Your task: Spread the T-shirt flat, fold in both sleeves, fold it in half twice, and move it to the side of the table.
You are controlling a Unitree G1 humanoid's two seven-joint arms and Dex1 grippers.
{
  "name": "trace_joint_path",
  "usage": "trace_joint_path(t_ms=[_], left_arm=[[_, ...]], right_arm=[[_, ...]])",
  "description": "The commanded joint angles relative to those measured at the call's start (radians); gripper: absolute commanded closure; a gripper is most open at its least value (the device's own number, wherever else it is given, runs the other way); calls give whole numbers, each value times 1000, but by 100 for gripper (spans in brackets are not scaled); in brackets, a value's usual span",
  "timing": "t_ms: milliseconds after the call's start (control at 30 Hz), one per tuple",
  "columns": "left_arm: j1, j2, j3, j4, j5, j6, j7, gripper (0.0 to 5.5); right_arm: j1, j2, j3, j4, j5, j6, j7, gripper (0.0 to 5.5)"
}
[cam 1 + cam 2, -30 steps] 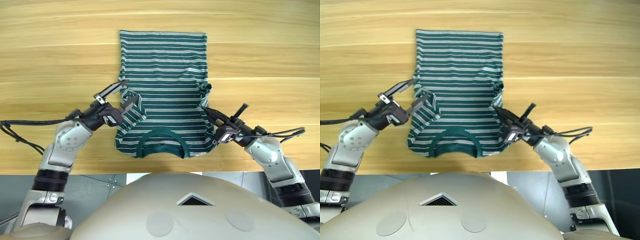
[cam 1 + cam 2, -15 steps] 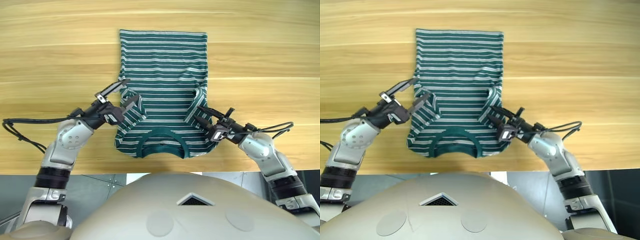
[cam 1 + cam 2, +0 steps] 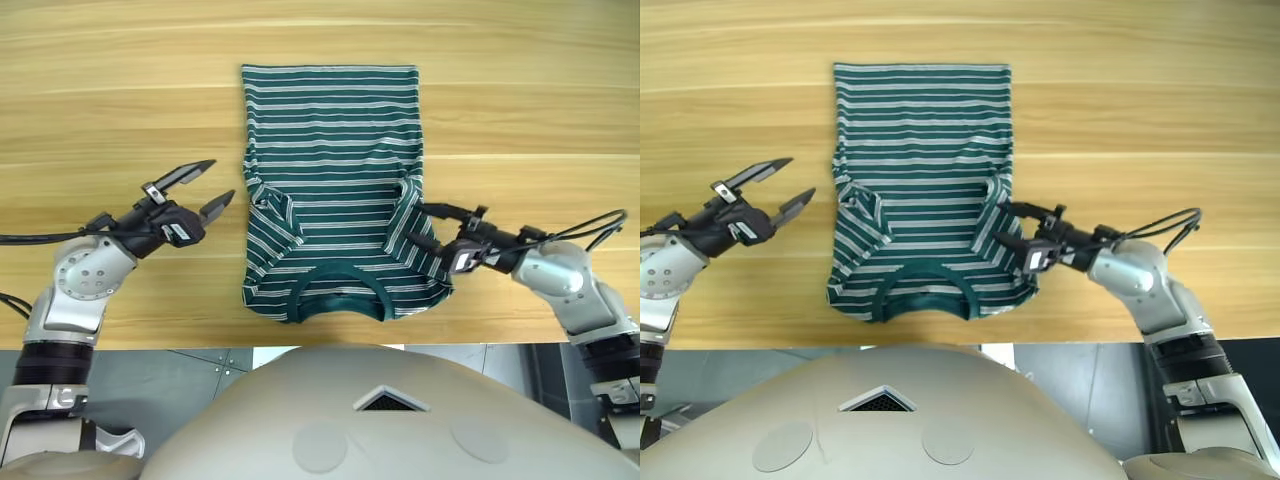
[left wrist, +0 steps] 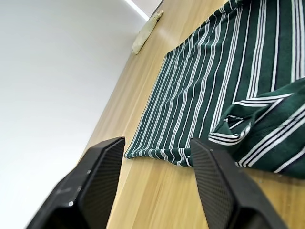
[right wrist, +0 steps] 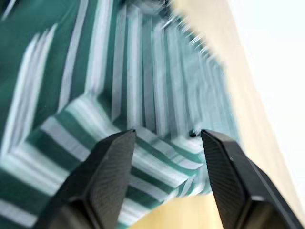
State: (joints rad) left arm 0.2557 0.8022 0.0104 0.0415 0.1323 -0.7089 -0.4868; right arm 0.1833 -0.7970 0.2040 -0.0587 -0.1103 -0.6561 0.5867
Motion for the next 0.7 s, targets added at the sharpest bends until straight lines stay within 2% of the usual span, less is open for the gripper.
trace_joint_path(t_ms=[33,133,233,367,433,500,633,700], left_arm=[[117,88,17,-55,5,-10,-76,296],[184,144,-36,-120,43,13,-167,296],[201,160,-66,-153,41,31,-218,296],[237,183,3,-171,26,54,-215,296],[287,184,41,-170,70,62,-197,267],[330,178,59,-186,120,73,-184,262],[377,174,61,-218,144,75,-191,262],[392,174,4,-250,125,73,-225,262]], right_arm=[[3,-38,-139,-159,356,16,41,295],[41,-92,-231,-14,206,30,29,295],[36,-78,-221,132,54,20,-3,295],[-72,-9,-171,298,22,-8,-1,295],[-124,2,-154,360,15,-22,18,294],[-147,0,-151,409,20,-39,29,294],[-145,-10,-151,449,23,-66,45,294],[-142,-14,-153,453,22,-71,51,294]])
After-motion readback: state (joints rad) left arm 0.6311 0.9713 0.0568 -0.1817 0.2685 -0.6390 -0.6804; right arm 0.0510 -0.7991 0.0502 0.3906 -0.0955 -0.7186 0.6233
